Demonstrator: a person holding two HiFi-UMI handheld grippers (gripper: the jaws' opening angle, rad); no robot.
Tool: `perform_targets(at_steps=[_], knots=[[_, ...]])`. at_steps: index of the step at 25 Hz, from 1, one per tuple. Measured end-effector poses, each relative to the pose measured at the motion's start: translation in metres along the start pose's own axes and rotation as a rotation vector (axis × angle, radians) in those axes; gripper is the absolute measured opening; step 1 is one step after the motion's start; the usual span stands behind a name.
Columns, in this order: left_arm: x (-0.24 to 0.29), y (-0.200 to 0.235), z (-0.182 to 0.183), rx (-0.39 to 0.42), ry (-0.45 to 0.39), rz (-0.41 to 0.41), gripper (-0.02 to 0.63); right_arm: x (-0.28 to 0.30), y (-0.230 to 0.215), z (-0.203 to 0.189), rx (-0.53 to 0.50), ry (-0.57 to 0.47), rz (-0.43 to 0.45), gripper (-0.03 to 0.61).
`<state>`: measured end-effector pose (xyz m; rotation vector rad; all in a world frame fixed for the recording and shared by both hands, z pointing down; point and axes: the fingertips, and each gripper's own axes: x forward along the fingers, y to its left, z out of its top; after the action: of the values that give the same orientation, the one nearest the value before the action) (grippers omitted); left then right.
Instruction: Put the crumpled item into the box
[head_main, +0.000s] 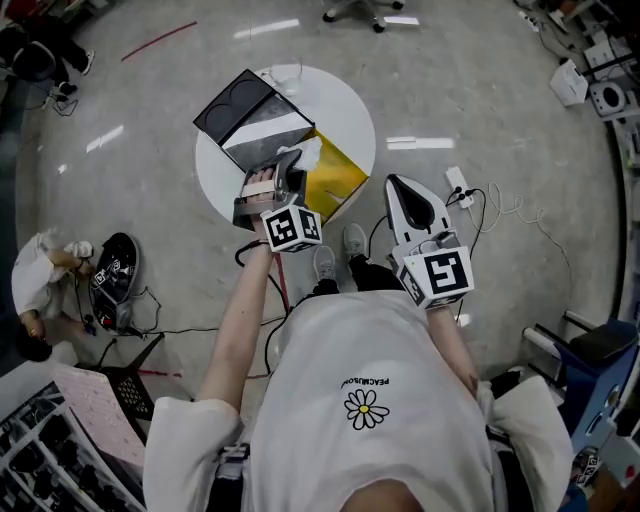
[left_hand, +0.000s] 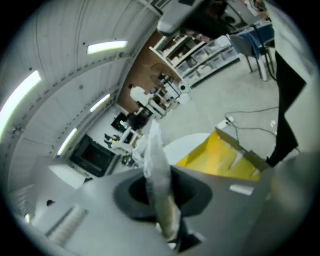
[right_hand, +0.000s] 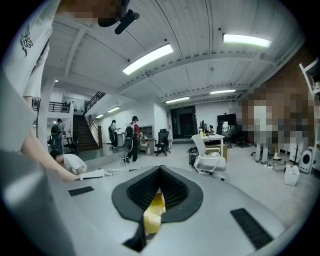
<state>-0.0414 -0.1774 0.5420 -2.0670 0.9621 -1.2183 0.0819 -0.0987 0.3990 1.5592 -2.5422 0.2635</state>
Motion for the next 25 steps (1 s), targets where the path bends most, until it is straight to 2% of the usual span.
perform_targets(at_steps=[7, 12, 15, 21, 25], knots=[[0.036, -0.054, -0.024, 0.114, 0.077, -0.18, 0.048, -0.014, -0.006, -0.008, 0.021, 0.046, -0.034, 0.0], [0.058, -0.08, -0.041, 0.21, 0.198, -0.263, 0.048, -0.026, -0.016, -0.02, 0.035, 0.083, -0.071, 0.0], [0.067, -0.091, -0.048, 0.193, 0.242, -0.297, 0.048, -0.032, -0.018, -0.027, 0.043, 0.1, -0.09, 0.0], [0.074, -0.104, -0.045, 0.169, 0.246, -0.334, 0.051, -0.042, -0.025, -0.033, 0.041, 0.124, -0.116, 0.0], [0.071, -0.113, -0.044, 0.076, 0.239, -0.395, 0.066, -0.046, -0.023, -0.033, 0.053, 0.118, -0.12, 0.0]])
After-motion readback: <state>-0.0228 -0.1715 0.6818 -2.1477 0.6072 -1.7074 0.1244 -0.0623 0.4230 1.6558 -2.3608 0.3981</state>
